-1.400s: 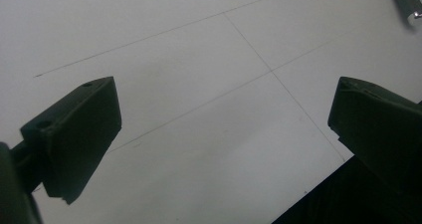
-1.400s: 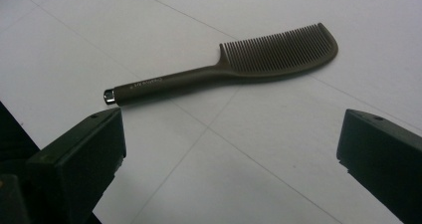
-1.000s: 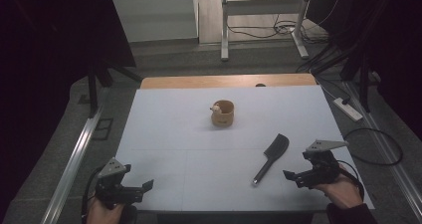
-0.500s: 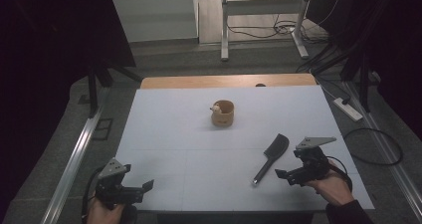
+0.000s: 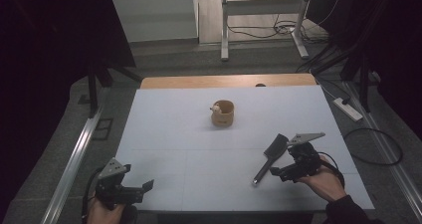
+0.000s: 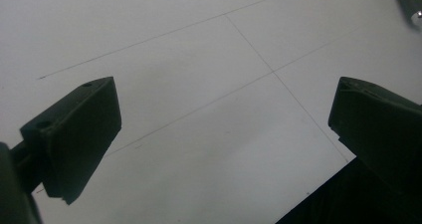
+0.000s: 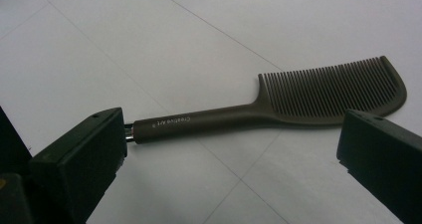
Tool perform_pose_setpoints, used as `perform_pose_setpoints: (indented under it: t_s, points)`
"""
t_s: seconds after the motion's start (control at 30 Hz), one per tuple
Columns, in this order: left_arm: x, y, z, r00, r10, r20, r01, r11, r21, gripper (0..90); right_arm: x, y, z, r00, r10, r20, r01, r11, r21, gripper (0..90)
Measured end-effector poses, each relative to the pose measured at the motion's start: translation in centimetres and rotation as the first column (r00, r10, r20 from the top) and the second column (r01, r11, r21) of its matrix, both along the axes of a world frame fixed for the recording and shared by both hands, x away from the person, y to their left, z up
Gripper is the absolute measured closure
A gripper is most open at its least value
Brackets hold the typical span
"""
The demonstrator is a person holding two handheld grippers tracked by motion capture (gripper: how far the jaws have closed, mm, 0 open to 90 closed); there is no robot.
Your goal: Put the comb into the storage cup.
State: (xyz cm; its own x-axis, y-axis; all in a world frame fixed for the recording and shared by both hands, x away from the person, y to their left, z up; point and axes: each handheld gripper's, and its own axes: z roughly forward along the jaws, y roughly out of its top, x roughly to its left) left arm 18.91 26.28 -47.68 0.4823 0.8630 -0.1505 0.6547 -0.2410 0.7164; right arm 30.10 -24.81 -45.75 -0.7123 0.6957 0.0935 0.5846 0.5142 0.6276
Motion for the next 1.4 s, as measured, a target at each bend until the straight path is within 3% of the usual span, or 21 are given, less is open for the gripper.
perform_pose_setpoints:
  t_s: [0.5,1.27,1.4]
  points:
    - [0.1,0.1,0.0,1.0,0.001,-0.007,-0.001,1.0,-0.001,0.6,1.0,2.5,-0.6,0.9987,0.049,-0.018,-0.05,0.996,-0.068,0.0]
    - [0.1,0.1,0.0,1.0,-0.002,-0.008,0.002,1.0,-0.002,0.2,1.6,6.0,-1.3,0.9921,0.119,-0.039,-0.123,0.985,-0.12,0.1]
    - [0.1,0.1,0.0,1.0,-0.003,-0.009,0.003,1.0,-0.002,0.3,1.6,6.3,-1.4,0.9916,0.123,-0.04,-0.127,0.984,-0.127,9.8]
